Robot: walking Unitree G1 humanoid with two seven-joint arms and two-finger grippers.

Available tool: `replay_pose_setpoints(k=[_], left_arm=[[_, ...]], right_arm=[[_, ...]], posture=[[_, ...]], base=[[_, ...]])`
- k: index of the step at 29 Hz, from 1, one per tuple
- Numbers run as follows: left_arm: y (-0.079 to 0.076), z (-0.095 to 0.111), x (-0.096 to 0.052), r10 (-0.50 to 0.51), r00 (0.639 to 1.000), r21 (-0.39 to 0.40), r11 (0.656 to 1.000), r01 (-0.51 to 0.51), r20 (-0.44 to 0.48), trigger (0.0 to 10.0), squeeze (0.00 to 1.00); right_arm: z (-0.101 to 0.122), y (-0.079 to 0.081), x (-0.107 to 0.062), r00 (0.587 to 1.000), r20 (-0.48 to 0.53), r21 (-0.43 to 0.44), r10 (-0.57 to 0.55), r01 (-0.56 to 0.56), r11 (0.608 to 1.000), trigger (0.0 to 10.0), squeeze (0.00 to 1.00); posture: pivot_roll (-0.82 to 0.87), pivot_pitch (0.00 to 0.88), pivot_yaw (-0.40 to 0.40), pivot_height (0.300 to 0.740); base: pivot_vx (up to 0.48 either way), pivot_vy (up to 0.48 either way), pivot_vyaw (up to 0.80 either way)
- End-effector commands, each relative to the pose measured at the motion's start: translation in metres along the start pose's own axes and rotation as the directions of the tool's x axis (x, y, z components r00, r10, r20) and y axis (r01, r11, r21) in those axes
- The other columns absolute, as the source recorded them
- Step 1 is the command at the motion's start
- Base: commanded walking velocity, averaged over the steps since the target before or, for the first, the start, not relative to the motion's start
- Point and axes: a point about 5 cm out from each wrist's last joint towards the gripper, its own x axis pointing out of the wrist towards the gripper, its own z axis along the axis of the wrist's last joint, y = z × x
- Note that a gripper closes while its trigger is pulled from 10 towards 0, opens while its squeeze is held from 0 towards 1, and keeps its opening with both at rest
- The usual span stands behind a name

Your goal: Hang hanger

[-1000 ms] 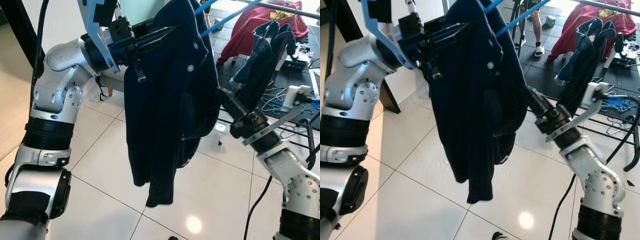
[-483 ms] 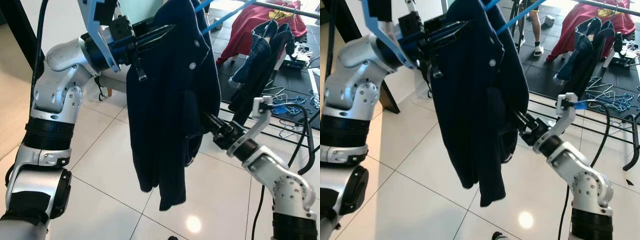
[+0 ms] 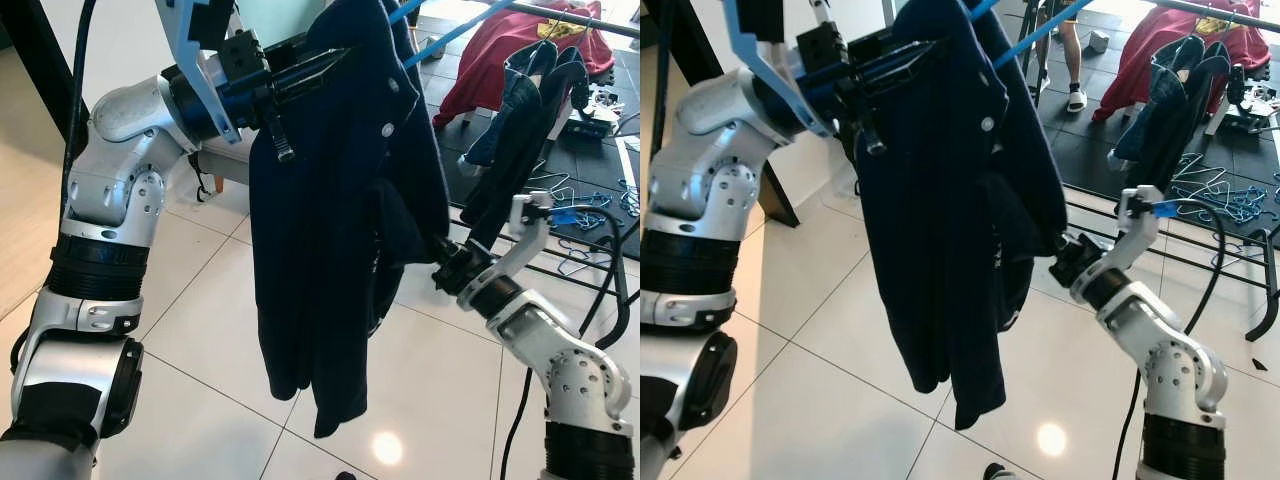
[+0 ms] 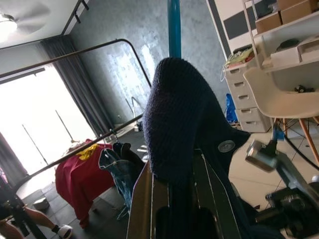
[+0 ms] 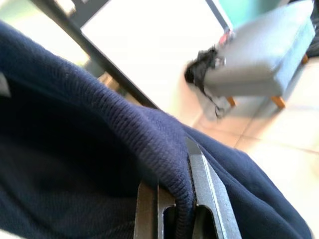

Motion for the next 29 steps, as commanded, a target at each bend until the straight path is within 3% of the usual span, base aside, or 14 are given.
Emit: replay_pose_setpoints(k=[1, 6, 11, 14, 18, 22, 24, 26, 29], left_arm=[[-0.001, 0.006, 0.0, -0.001, 1.0, 0.051, 0.999, 0.0, 0.014, 10.0, 0.0], [-0.005, -0.016, -0.011, 0.001, 0.997, 0.061, 0.998, 0.004, -0.082, 10.0, 0.0], [-0.009, -0.026, -0.016, 0.006, 0.993, 0.056, 0.998, 0.0, -0.118, 10.0, 0.0], [-0.019, -0.051, -0.029, 0.038, 0.981, 0.033, 0.999, -0.033, -0.191, 10.0, 0.0], [-0.024, -0.057, -0.032, 0.043, 0.977, 0.03, 0.999, -0.038, -0.209, 10.0, 0.0], [-0.056, -0.076, -0.036, -0.018, 0.968, -0.009, 1.0, 0.016, -0.25, 10.0, 0.0], [-0.056, -0.076, -0.036, -0.018, 0.968, -0.009, 1.0, 0.016, -0.25, 10.0, 0.0], [-0.07, -0.084, -0.038, -0.052, 0.96, -0.02, 0.999, 0.049, -0.275, 10.0, 0.0], [-0.079, -0.089, -0.047, -0.07, 0.954, -0.029, 0.998, 0.064, -0.292, 10.0, 0.0]], right_arm=[[0.009, -0.005, -0.003, 0.998, 0.058, 0.024, -0.024, 0.022, 0.999, 0.0, 0.0], [0.031, -0.014, -0.006, 0.984, 0.16, 0.035, -0.073, 0.068, 0.997, 0.0, 0.0], [0.04, -0.017, -0.007, 0.978, 0.192, 0.035, -0.086, 0.081, 0.996, 0.0, 0.0], [0.062, -0.023, -0.01, 0.956, 0.273, 0.025, -0.105, 0.102, 0.994, 0.0, 0.0], [0.068, -0.025, -0.011, 0.948, 0.296, 0.025, -0.114, 0.112, 0.993, 0.0, 0.0], [0.081, -0.034, -0.013, 0.925, 0.35, 0.054, -0.144, 0.134, 0.99, 0.0, 0.0], [0.081, -0.034, -0.013, 0.925, 0.35, 0.054, -0.144, 0.134, 0.99, 0.0, 0.0], [0.085, -0.035, -0.011, 0.92, 0.363, 0.062, -0.149, 0.135, 0.989, 0.0, 0.0], [0.086, -0.035, -0.013, 0.918, 0.367, 0.061, -0.149, 0.136, 0.989, 0.0, 0.0]], posture=[[-0.07, 0.146, -0.039, 0.74], [-0.07, 0.149, -0.039, 0.74], [-0.07, 0.148, -0.04, 0.74], [-0.07, 0.145, -0.04, 0.74], [-0.07, 0.145, -0.04, 0.74], [-0.05, 0.142, -0.041, 0.74], [-0.05, 0.142, -0.041, 0.74], [-0.05, 0.143, -0.041, 0.74], [-0.05, 0.151, -0.04, 0.74]], base=[[0.0, 0.0, 0.0], [0.0, 0.0, 0.0], [0.0, 0.0, 0.0], [0.0, 0.0, 0.0], [0.0, 0.0, 0.0], [0.0, 0.0, 0.0], [0.0, 0.0, 0.0], [0.0, 0.0, 0.0], [0.0, 0.0, 0.0]])
